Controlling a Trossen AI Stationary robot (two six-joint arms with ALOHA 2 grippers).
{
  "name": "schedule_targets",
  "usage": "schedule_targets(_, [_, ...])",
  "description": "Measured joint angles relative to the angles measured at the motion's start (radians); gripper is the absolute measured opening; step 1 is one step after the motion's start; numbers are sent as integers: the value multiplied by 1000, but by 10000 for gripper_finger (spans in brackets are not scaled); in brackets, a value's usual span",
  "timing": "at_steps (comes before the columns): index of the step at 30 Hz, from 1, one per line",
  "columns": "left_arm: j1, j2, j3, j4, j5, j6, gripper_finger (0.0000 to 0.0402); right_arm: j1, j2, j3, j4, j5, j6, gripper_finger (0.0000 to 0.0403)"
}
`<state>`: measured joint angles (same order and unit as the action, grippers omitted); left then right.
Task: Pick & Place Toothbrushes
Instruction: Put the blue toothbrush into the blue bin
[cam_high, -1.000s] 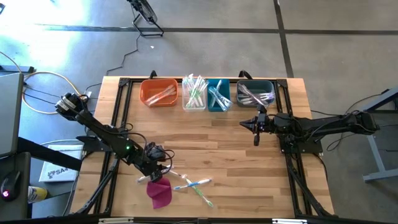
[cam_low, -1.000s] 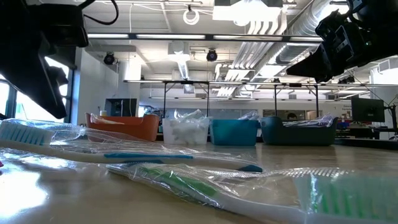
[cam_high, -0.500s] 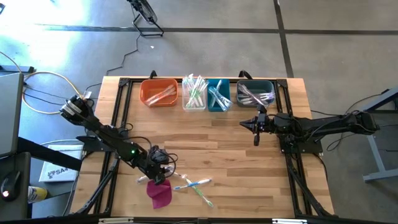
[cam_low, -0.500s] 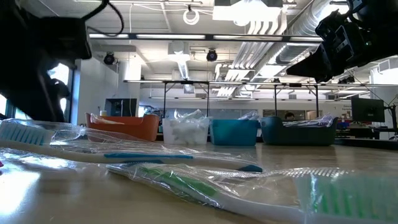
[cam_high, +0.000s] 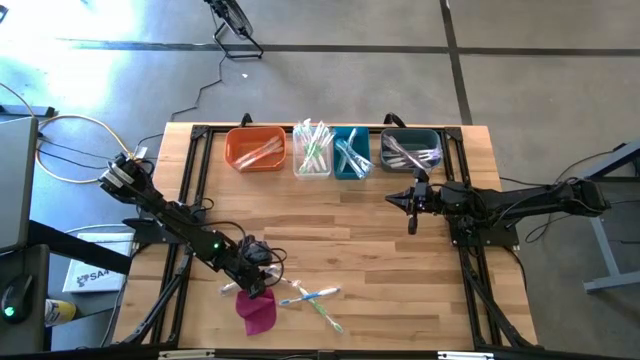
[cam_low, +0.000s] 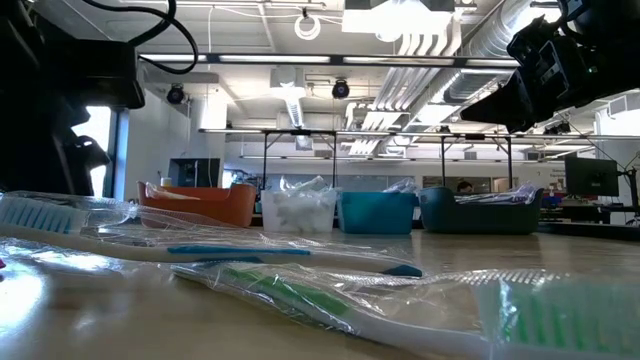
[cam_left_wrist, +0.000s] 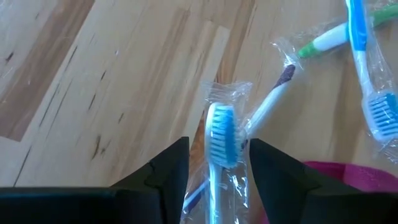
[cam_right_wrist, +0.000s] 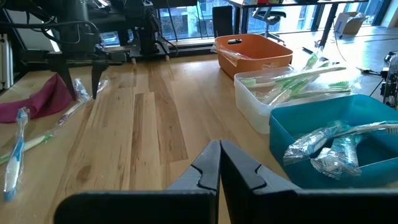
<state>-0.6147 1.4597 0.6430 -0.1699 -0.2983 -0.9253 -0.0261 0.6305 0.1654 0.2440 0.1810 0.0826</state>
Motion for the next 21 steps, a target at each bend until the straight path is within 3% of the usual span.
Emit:
schedule_targets(12, [0, 0, 0, -2, -9, 3, 67, 0, 0, 0, 0, 0, 0, 4])
schedule_targets(21, [0, 0, 0, -4, -11, 4, 52, 0, 0, 0, 0, 0, 0, 4])
